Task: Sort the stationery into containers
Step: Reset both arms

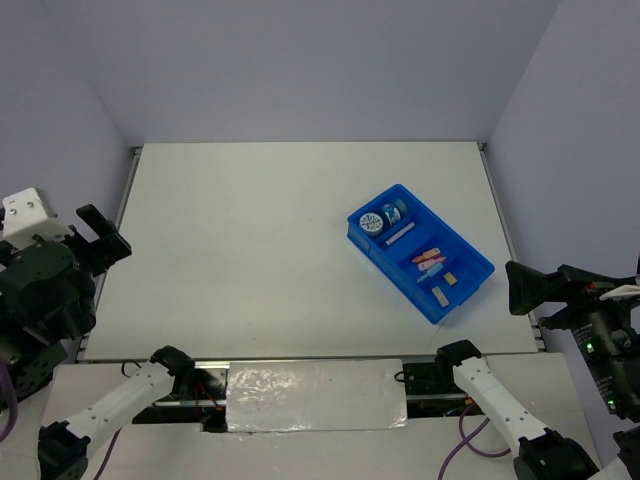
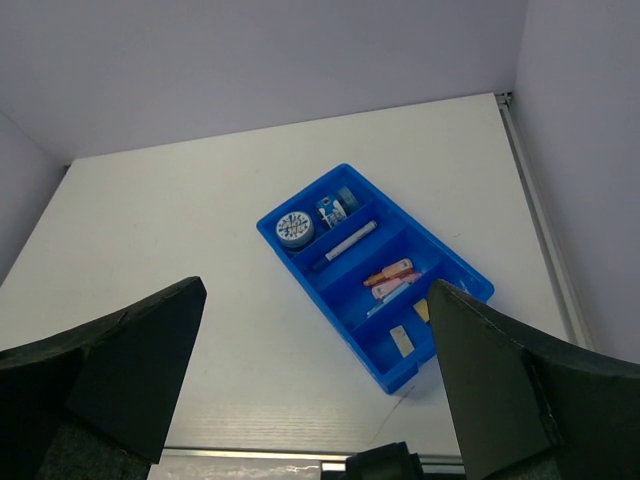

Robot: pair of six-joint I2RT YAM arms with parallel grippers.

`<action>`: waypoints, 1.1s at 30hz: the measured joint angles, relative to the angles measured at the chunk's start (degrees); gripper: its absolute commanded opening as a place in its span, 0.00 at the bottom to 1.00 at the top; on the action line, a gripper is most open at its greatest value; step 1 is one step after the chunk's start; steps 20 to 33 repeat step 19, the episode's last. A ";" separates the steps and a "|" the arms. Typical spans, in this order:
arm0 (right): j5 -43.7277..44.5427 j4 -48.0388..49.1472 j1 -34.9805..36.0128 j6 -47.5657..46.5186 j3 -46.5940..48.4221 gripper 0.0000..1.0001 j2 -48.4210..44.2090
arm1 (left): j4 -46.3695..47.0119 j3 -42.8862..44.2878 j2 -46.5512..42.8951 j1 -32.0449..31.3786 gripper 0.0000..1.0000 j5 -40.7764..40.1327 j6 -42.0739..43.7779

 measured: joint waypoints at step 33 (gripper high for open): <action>0.00 0.04 0.09 1.01 1.22 1.00 0.98 | 3.74 -3.39 -0.02 0.00 0.99 -4.09 -0.26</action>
